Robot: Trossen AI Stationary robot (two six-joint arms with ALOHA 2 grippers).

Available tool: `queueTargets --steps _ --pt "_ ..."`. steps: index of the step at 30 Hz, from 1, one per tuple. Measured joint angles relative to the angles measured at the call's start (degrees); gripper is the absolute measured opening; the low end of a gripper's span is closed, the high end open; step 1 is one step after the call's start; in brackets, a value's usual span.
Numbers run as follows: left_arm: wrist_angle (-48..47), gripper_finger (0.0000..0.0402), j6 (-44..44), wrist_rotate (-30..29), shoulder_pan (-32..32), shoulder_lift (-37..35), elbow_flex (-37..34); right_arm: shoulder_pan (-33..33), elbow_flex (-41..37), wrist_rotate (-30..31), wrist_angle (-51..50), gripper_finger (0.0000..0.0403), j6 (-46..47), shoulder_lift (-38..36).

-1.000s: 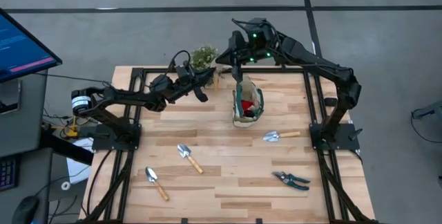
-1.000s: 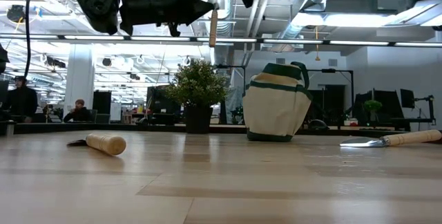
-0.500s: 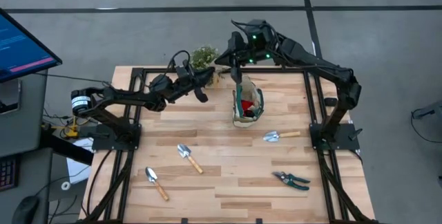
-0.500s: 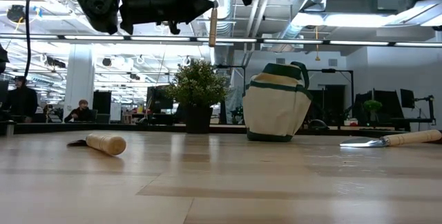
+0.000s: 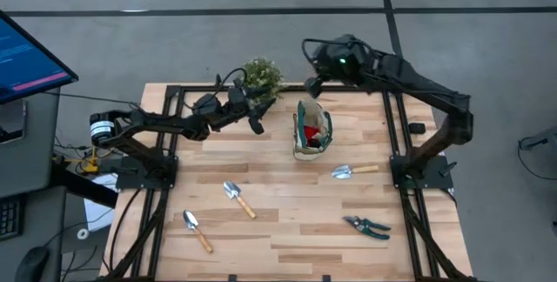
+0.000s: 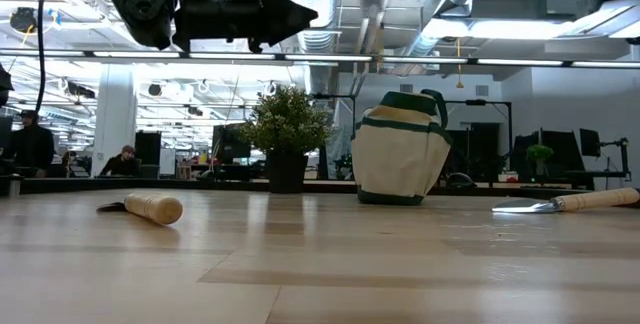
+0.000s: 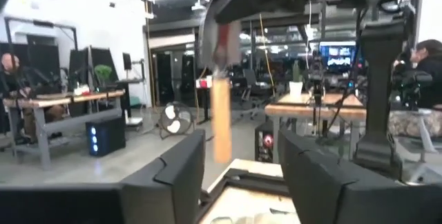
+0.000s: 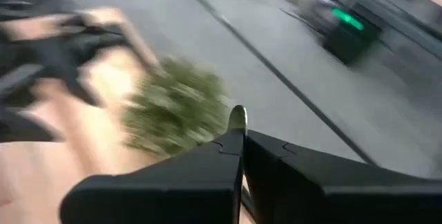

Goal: Pick & Place Garden tools in Gardening bag
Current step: Put the brown trowel into the white gardening bag

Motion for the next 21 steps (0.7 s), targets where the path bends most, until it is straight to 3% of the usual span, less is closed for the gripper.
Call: queueTargets --steps 5,10,15,21 --pt "-0.12 0.0201 -0.2 -2.04 0.02 0.02 -0.04 1.82 -6.79 14.17 -13.16 0.0 17.89 -7.6" --pt "-0.41 0.0193 -0.2 -2.13 0.02 0.02 -0.04 6.53 -22.76 19.05 -15.39 0.0 33.51 -18.23" --pt "-5.31 0.0174 -0.22 -2.95 0.07 0.02 -0.04 10.12 -41.72 23.19 -5.0 0.0 44.91 -26.92" --pt "-12.41 0.0143 -4.54 -6.86 0.18 0.02 -0.06 9.63 -58.32 24.47 16.25 0.0 44.19 -30.85"
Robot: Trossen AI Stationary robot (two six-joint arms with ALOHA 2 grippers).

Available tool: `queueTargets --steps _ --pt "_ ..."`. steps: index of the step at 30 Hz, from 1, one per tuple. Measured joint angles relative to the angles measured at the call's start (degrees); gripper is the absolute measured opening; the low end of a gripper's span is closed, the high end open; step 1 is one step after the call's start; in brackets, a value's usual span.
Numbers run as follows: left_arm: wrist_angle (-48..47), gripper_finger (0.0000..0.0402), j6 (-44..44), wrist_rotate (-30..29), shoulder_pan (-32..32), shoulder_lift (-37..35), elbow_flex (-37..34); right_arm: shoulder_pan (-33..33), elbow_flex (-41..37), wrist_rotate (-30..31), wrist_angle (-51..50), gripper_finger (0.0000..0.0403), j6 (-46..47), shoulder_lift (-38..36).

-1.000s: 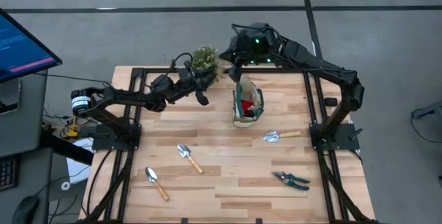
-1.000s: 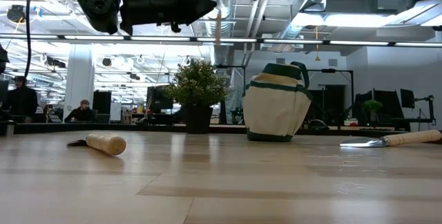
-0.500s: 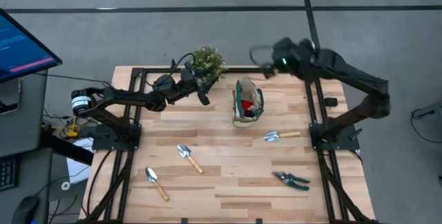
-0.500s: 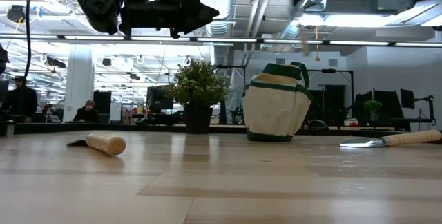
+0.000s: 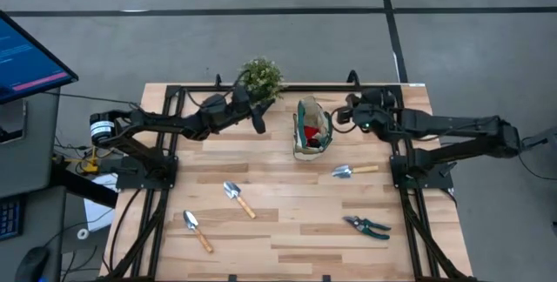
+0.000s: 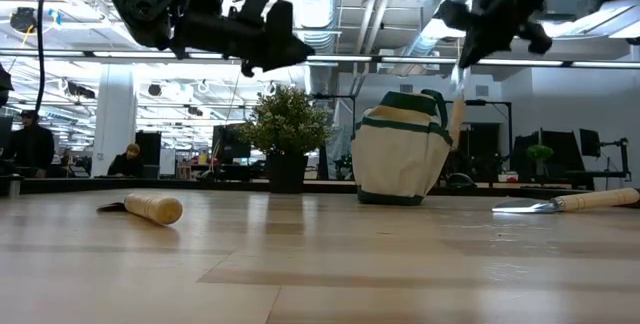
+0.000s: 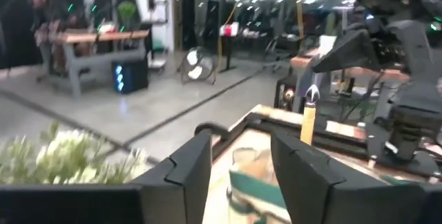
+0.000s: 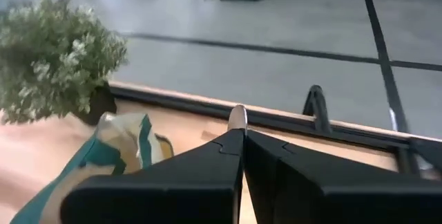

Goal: Pick & Place Garden tools in Gardening bag
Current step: Put the brown trowel into the white gardening bag

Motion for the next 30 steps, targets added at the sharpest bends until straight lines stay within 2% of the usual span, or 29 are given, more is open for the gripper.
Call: queueTargets --steps 4,9,12,15,19,23,30 --pt "-5.21 0.0111 -2.2 -2.12 -0.02 0.0 0.0 -0.94 -3.91 -0.14 11.75 0.0 -4.69 -0.15" --pt "-12.39 0.0042 -6.42 -2.5 -0.02 1.2 0.0 -1.5 -3.43 -2.15 18.47 0.0 -10.8 -0.19" --pt "-11.97 0.0008 -8.63 -2.51 -0.02 3.67 -0.04 -1.46 -2.89 -4.03 20.28 0.0 -12.09 -0.19" --pt "-11.85 0.0007 -12.17 -2.47 -0.06 6.83 -0.04 -1.46 -2.83 -5.16 20.34 0.0 -12.13 -0.17" --pt "-9.41 0.0004 -16.17 0.66 -0.04 10.8 -0.04 -0.98 -2.83 -6.96 20.31 0.0 -12.09 -0.15" --pt "-7.01 0.0004 -16.29 1.28 -0.17 12.68 1.07 -0.44 -2.83 -8.27 19.93 0.0 -12.09 -0.15" --pt "-6.9 0.0005 -16.11 1.22 -0.15 14.77 5.11 -4.26 -2.85 -13.93 17.63 0.0 -12.26 3.62"
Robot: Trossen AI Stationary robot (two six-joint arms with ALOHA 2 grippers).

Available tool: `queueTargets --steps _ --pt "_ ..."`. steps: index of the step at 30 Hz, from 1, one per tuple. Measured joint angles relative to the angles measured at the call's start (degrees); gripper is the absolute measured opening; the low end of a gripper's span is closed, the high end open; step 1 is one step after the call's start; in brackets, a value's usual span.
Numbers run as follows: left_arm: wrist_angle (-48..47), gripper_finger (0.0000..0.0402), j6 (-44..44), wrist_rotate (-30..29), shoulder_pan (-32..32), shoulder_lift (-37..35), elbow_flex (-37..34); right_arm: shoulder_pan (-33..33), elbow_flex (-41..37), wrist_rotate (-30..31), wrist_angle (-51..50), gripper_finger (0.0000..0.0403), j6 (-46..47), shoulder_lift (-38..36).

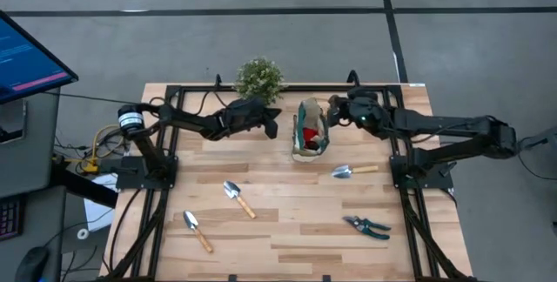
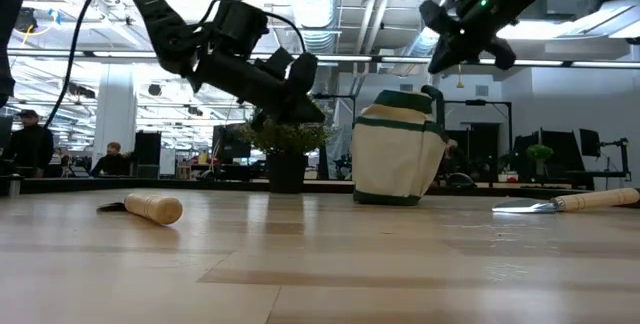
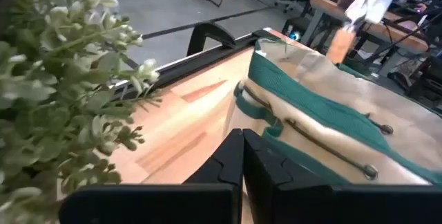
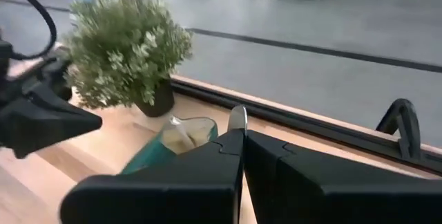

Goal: Pick & Place Garden tools in Gardening bag
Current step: Put the brown trowel into the white gardening bag

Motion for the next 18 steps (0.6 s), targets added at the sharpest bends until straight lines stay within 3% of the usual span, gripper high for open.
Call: queueTargets --steps 9,18 --pt "-0.14 0.0005 -0.12 0.0 0.0 1.08 1.58 -0.97 0.0 -0.81 3.36 0.0 -5.8 3.72" --pt "-0.46 0.0005 -0.15 0.0 0.0 1.08 1.58 -1.57 0.0 -0.79 7.54 0.0 -12.23 -1.53"
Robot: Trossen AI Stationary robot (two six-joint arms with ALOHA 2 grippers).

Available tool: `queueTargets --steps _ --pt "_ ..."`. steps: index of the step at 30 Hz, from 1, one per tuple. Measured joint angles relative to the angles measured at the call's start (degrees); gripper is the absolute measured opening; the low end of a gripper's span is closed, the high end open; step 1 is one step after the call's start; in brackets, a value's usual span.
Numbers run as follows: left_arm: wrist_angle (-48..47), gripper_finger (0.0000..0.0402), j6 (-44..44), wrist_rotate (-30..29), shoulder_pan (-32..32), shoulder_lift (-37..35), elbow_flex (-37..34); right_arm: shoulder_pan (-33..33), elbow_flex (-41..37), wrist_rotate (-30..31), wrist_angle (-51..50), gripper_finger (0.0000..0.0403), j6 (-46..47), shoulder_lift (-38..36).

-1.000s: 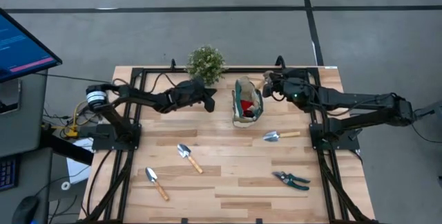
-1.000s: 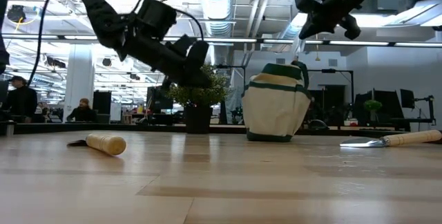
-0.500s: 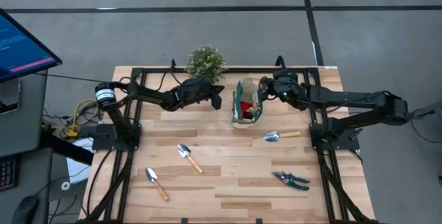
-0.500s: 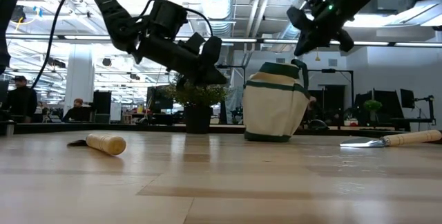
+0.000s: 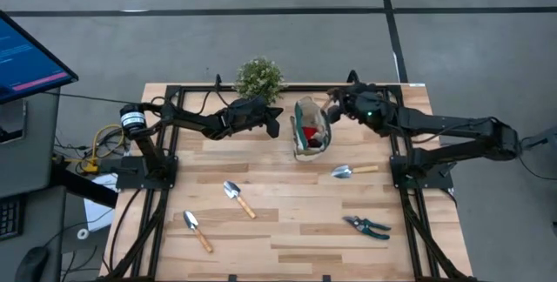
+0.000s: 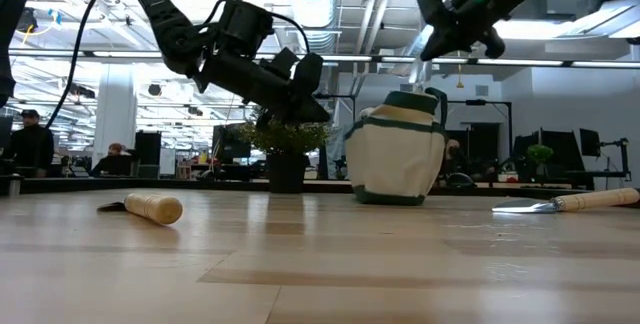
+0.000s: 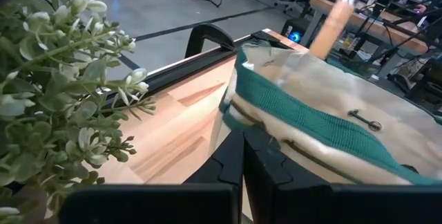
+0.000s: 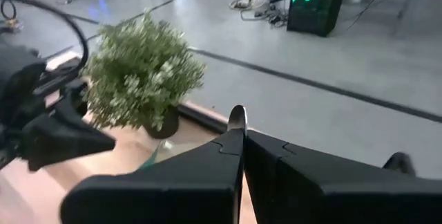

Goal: Pick & Place Garden tools in Gardening bag
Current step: Put the brown trowel into the white gardening bag

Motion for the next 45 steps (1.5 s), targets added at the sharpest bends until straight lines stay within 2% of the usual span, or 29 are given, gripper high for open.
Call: queueTargets --steps 5,12,16,32,45 --pt "-0.02 0.0003 -0.26 0.0 0.0 0.0 0.0 -2.4 0.0 -0.69 0.1 0.0 -3.21 -1.09" --pt "0.02 0.0003 -6.29 -0.28 -0.35 1.68 0.04 -6.64 0.0 -6.2 5.05 0.0 -8.21 2.57" --pt "0.18 0.0003 -7.33 -0.31 -1.19 1.88 0.04 -8.31 0.0 -11.91 7.56 0.0 -8.61 3.39" --pt "0.44 0.0003 -7.43 -3.34 -1.66 1.88 3.1 -4.79 0.0 -16.35 7.2 0.0 -8.05 0.76" --pt "0.18 0.0003 -9.03 -2.95 -2.32 5.11 3.45 -4.26 0.07 -17.9 14.96 0.0 -10.92 9.73"
